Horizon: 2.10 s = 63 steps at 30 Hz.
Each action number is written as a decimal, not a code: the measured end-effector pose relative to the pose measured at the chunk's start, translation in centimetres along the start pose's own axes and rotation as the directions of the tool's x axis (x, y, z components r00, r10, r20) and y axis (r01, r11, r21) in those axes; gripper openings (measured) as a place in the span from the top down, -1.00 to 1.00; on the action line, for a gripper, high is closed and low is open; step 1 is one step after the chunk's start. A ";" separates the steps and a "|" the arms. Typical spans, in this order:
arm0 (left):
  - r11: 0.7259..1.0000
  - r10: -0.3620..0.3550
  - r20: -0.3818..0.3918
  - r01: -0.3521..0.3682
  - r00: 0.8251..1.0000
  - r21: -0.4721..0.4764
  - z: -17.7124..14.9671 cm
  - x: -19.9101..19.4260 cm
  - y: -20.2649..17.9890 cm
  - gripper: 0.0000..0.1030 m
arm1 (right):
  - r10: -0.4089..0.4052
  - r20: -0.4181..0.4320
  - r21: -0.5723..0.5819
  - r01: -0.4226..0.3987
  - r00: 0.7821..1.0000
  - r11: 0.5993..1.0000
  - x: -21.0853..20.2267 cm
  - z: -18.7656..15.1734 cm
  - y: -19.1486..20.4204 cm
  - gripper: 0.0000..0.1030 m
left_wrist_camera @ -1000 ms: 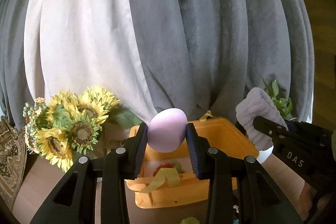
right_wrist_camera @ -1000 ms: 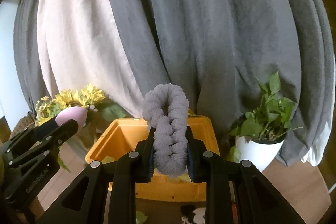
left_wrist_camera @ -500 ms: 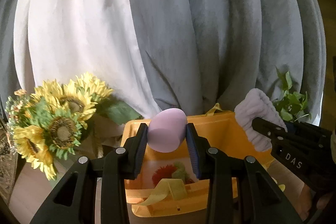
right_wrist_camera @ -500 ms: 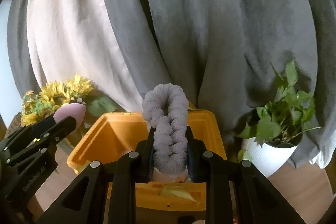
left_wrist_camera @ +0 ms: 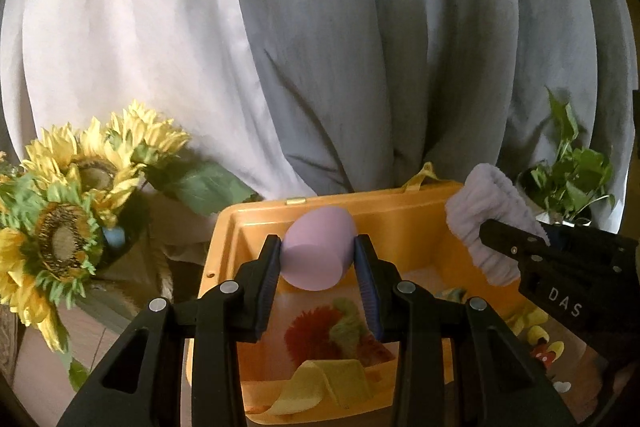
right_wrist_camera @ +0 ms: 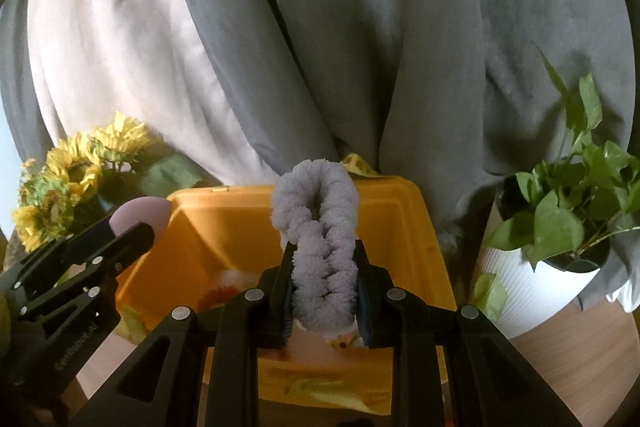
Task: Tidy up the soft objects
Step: 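Open both tools to drop the sponge and headband into the crate, then move the left tool to the white napkin while the right tool approaches the blue tissue pack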
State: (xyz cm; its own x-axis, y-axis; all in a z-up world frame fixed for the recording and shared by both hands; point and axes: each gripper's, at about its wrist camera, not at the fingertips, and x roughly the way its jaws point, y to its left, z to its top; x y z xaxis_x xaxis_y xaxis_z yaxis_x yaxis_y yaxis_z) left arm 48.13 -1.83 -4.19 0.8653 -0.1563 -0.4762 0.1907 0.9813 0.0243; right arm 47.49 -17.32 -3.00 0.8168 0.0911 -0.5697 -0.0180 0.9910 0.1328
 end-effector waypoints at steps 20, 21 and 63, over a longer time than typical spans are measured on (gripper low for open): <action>1.000 0.026 0.010 -0.026 1.000 0.005 -0.2 -3.1 -0.3 -0.04 | -0.032 0.022 0.012 0.032 0.999 0.999 -1.9 -0.3 -0.5 -0.07; 1.000 0.026 0.012 -0.026 1.000 0.005 -0.3 -3.5 -0.4 -0.04 | -0.031 0.025 0.013 0.031 0.999 0.999 -2.3 -0.4 -0.5 -0.07; 0.998 0.039 -0.037 -0.037 0.999 0.052 -7.8 -17.3 -2.1 -0.04 | 0.003 -0.051 0.039 -0.001 0.999 0.999 -13.9 -9.1 1.7 -0.16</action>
State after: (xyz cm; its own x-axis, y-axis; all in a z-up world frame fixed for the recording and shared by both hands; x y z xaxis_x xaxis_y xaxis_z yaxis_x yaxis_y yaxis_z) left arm 29.12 -0.28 -2.87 0.8546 -0.1135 -0.5068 0.1822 0.9793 0.0880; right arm 30.84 -16.04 -2.28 0.7863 0.0989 -0.6099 0.0038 0.9863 0.1649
